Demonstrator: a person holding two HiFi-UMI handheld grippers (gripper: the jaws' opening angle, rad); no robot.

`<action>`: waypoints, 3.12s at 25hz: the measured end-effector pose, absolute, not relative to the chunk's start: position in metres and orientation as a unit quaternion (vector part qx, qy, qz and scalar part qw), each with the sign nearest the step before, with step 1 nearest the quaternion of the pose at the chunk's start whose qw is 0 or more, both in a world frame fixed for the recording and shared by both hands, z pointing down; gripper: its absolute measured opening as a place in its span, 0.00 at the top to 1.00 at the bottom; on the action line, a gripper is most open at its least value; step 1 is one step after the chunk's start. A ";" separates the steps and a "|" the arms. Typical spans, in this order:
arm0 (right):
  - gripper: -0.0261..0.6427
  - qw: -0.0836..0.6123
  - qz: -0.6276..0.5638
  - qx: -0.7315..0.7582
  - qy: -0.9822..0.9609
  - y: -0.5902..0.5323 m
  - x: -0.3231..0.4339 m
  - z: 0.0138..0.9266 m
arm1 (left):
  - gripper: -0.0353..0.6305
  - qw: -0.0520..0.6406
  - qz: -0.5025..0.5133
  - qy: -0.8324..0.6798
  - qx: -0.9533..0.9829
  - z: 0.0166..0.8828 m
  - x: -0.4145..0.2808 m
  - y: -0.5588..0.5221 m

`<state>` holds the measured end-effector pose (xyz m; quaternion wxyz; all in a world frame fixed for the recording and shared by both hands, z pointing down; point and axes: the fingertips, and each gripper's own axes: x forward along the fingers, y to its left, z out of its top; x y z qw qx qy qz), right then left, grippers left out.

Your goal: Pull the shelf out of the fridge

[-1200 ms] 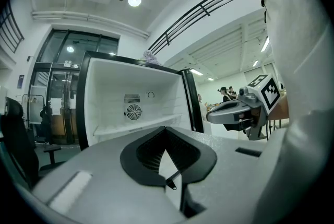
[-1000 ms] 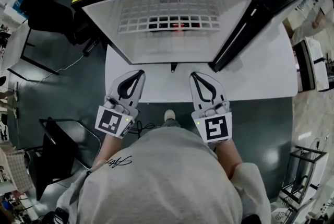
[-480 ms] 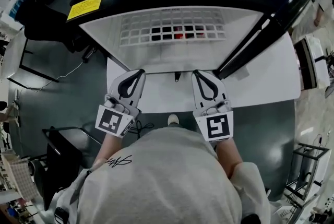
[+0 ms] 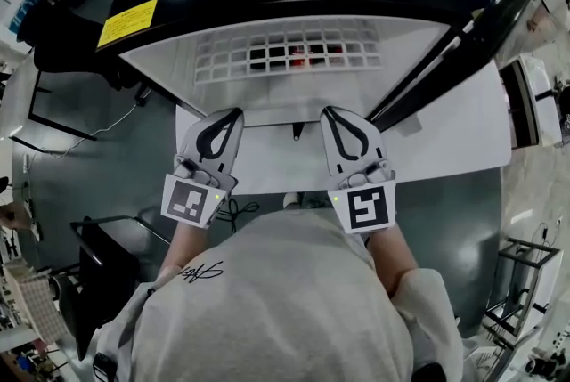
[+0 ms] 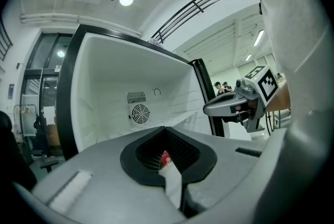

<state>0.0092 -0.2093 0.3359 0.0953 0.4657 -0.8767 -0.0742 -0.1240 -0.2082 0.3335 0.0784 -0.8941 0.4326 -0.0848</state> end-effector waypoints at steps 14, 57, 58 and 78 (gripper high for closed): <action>0.94 0.180 -0.219 0.419 -0.863 -0.243 0.012 0.335 | 0.94 0.158 -0.160 0.476 -0.850 0.322 -0.112 -0.237; 0.62 0.404 -0.429 0.342 -0.732 -0.312 -0.022 0.372 | 0.69 0.364 -0.440 0.406 -0.714 0.379 -0.085 -0.304; 0.62 0.405 -0.431 0.341 -0.731 -0.314 -0.023 0.372 | 0.69 0.366 -0.443 0.405 -0.711 0.379 -0.084 -0.305; 0.62 0.426 -0.450 0.340 -0.707 -0.343 -0.036 0.377 | 0.69 0.378 -0.455 0.414 -0.692 0.376 -0.073 -0.330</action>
